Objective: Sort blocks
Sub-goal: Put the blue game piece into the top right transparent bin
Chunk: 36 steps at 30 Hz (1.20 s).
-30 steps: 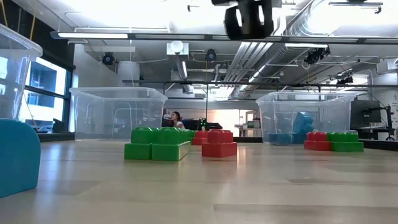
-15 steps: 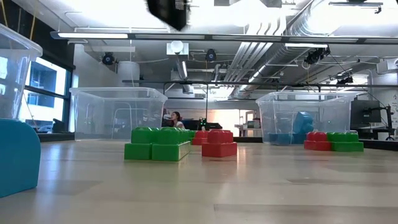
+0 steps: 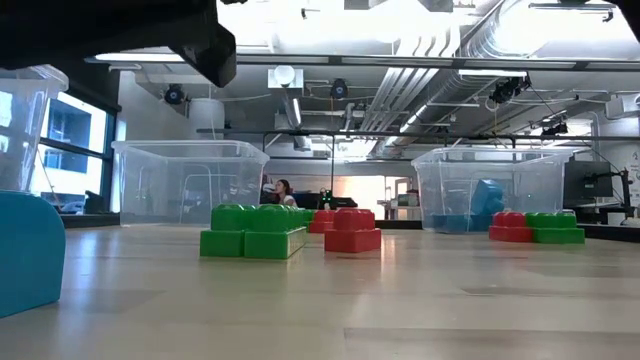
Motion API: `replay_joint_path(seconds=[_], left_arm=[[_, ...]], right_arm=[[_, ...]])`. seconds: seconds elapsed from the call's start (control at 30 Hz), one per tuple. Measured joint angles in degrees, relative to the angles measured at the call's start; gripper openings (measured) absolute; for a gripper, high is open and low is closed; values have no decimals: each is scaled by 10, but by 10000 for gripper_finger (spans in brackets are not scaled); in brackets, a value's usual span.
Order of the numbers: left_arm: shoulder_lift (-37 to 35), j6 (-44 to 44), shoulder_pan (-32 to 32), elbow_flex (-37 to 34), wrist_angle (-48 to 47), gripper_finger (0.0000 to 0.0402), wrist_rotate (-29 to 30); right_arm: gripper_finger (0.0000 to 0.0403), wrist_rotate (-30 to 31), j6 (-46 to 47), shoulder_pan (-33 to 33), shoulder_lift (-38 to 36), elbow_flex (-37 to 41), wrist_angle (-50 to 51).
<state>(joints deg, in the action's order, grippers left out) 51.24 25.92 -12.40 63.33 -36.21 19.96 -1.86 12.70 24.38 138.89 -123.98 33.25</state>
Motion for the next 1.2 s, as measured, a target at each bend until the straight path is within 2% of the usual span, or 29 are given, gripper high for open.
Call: replay_joint_path(seconds=[0.23, 0.43, 0.6, 0.73, 0.93, 1.2], left_arm=[[0, -1, 0, 0, 0, 300, 0], [0, -1, 0, 0, -1, 300, 1], [0, -10, 0, 0, -1, 300, 7], [0, -10, 0, 0, 0, 300, 14], [0, -21, 0, 0, 0, 300, 17], [0, -26, 0, 0, 0, 300, 22]], right_arm=[[0, -17, -61, 0, 18, 0, -29], [0, -12, -53, 0, 25, 1, -48], [0, -10, -51, -4, 31, 1, -8], [0, -2, -52, -4, 31, 1, 55], [0, 3, -57, -4, 33, -27, 214], [0, 3, -86, -2, 33, -105, 396]])
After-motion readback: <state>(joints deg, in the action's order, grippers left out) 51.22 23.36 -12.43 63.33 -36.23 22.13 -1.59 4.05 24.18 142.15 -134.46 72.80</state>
